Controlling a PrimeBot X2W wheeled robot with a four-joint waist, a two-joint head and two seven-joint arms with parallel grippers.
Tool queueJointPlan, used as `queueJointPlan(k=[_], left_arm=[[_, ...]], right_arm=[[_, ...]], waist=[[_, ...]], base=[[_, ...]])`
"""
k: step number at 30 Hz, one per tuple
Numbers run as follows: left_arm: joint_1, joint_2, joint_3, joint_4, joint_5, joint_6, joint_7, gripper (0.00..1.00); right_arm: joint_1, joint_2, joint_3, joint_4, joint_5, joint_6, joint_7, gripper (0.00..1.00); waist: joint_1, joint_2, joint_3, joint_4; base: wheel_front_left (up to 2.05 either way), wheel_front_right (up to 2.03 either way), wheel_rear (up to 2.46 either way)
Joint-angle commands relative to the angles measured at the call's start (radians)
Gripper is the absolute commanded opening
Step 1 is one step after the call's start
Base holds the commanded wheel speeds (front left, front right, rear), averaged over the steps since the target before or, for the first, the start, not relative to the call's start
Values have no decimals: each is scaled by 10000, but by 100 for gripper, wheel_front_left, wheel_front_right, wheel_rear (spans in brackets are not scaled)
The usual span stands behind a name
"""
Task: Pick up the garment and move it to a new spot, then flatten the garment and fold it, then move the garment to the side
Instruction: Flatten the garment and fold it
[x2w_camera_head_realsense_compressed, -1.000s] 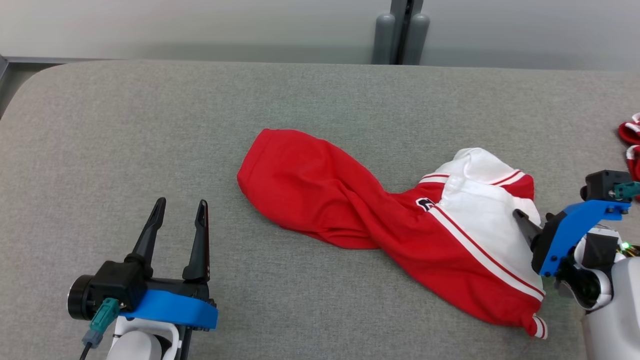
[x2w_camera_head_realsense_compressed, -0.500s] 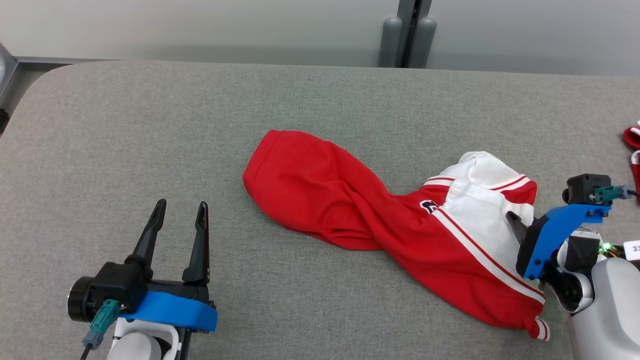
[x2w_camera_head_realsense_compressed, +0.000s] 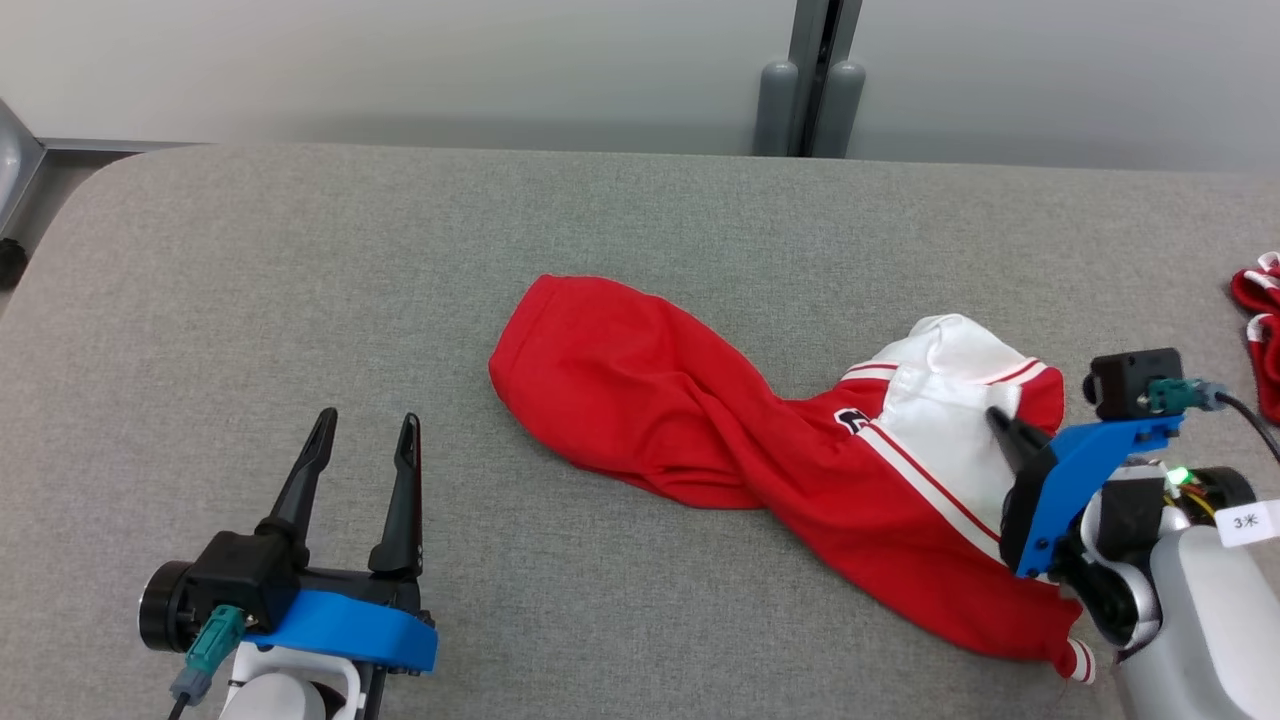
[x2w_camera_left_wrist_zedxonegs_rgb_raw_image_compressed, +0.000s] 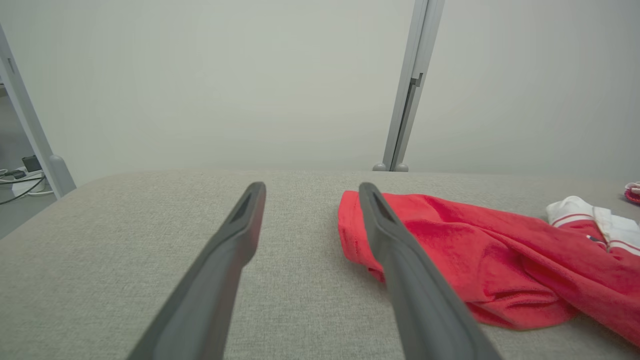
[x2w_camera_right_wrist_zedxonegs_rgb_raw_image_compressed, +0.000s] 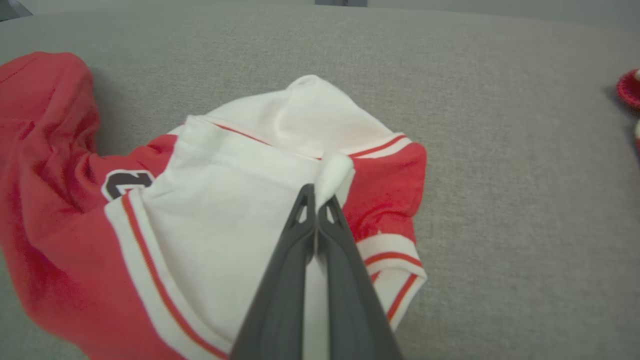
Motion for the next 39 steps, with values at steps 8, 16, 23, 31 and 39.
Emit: queueJointPlan(k=[8,16,23,31,39], left_arm=[[262,128,141,-157,-145,186,-17,100],[225,156,97,-184,-214,225,-11,100],[242,193,22,-142,-248,238,3,100],[243,250,15,-189,-309,271,-4,100],[-32,260,-49,-243,-297,276,-19,100]], right_arm=[[2691,-1276,2066,-3885,2665,3,2208,0],[4607,-2125,2651,-6273,3438,5,4067,0],[4841,-1589,2422,-7232,3877,5,4083,100],[3344,-567,-526,-6454,2146,5,2677,100],[995,325,-1820,-2693,411,5,1750,100]], waist=[[0,0,-180,-73],[0,0,-283,-333],[0,0,-410,-385],[0,0,-315,-308],[0,0,220,-131]], base=[[0,0,0],[0,0,0],[0,0,0],[0,0,0],[0,0,0]])
